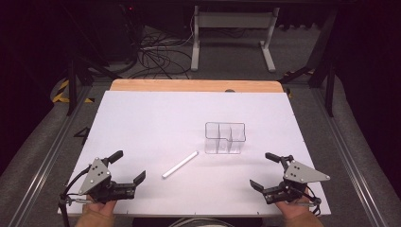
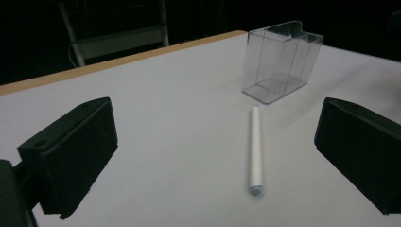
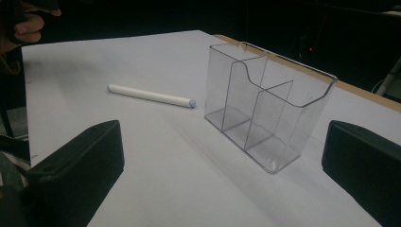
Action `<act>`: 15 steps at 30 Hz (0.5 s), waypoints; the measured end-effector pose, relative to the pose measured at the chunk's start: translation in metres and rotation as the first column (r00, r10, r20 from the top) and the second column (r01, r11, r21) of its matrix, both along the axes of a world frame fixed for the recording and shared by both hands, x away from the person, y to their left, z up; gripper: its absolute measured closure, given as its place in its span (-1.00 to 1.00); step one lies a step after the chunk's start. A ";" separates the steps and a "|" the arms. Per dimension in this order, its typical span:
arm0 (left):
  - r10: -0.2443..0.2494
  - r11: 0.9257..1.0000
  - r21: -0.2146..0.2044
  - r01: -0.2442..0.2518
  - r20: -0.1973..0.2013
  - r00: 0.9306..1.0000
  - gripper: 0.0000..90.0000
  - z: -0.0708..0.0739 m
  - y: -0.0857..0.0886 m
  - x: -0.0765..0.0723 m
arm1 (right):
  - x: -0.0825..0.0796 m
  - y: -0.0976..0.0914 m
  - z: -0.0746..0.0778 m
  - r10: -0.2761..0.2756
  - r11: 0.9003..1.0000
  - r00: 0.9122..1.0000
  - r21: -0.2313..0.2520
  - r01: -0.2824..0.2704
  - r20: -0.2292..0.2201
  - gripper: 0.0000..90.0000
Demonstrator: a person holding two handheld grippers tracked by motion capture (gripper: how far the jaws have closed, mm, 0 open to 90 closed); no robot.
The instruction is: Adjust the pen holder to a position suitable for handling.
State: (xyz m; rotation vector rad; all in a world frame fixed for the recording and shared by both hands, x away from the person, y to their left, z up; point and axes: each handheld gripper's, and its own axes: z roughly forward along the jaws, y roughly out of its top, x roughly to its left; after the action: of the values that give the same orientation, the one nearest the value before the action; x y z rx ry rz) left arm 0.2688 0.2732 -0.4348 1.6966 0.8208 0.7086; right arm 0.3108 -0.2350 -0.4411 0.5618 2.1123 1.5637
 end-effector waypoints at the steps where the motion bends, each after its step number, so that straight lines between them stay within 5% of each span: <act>1: 0.000 1.000 0.022 0.000 0.010 1.000 -0.98 0.000 -0.001 0.000 | 0.000 0.000 0.000 -0.001 1.000 1.000 0.001 0.001 0.003 -0.98; 5: 0.036 0.993 0.109 -0.039 0.036 0.999 -0.96 0.001 -0.006 -0.002 | -0.001 -0.002 0.000 0.001 1.000 1.000 0.006 -0.001 0.005 -0.93; 10: -0.033 0.999 0.011 0.033 0.006 0.999 -0.96 0.001 -0.004 -0.001 | 0.000 -0.001 0.000 -0.002 1.000 1.000 0.004 0.002 0.000 -0.92; 15: -0.042 0.999 0.011 0.042 0.000 0.999 -0.96 0.001 -0.004 0.000 | -0.001 -0.001 -0.001 -0.002 1.000 1.000 0.009 0.002 -0.003 -0.92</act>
State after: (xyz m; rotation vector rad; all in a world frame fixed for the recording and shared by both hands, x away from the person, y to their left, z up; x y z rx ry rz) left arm 0.2684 0.2690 -0.4339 1.7194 0.7798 0.6855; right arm 0.3098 -0.2360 -0.4416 0.5687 2.1075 1.5727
